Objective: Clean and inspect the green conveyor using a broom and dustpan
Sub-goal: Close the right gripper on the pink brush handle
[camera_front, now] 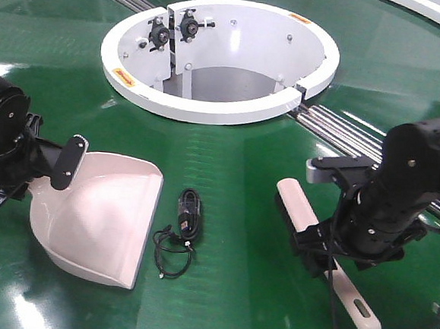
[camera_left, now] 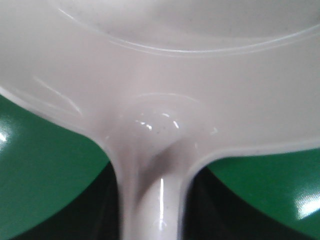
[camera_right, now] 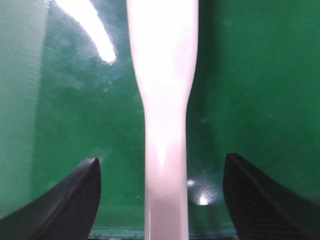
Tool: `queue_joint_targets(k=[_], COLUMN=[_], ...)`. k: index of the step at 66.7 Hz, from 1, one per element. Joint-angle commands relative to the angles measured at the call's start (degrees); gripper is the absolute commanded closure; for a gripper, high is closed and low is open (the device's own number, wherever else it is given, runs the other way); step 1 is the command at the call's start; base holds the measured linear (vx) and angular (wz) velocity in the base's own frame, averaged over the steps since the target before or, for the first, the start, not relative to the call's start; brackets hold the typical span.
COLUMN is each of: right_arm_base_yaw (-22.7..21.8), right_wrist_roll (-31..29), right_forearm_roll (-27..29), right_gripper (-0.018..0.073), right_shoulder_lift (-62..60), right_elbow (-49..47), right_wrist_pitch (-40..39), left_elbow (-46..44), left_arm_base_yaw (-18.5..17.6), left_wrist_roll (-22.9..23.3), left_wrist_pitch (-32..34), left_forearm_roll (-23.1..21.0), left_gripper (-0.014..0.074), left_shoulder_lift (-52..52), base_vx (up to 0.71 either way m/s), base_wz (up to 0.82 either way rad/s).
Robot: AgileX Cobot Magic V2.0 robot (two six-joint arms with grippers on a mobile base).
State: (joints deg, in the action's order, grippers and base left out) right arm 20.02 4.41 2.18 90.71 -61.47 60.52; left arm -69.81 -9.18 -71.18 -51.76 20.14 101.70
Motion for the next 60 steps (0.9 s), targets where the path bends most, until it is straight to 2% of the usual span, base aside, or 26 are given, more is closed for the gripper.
queue_joint_targets(k=[1, 35, 47, 60], right_arm_base_yaw=[0.08, 0.08, 0.08, 0.08], right_wrist_roll=[0.14, -0.96, -0.96, -0.74], right_forearm_roll=[-0.39, -0.25, -0.18, -0.18], right_gripper=[0.0053, 0.0076, 0.0191, 0.0379], right_shoulder_lift=[0.45, 8.55, 10.30, 10.96], right_elbow=[-1.85, -4.27, -5.38, -6.16], right_wrist_pitch=[-1.50, -0.52, 0.55, 0.22], left_elbow=[-1.69, -1.69, -1.69, -1.69], left_arm_base_yaw=[-0.39, -0.39, -0.39, -0.39], left_wrist_roll=[0.62, 0.62, 0.62, 0.62], left_wrist_pitch=[0.75, 0.69, 0.69, 0.69], left_forearm_roll=[0.31, 0.31, 0.31, 0.31], left_gripper=[0.0603, 0.0603, 0.0603, 0.0603], left_shoulder_lift=[-2.50, -2.50, -2.50, -2.50], base_vx=[0.00, 0.00, 0.00, 0.00], base_wz=[0.00, 0.00, 0.00, 0.00])
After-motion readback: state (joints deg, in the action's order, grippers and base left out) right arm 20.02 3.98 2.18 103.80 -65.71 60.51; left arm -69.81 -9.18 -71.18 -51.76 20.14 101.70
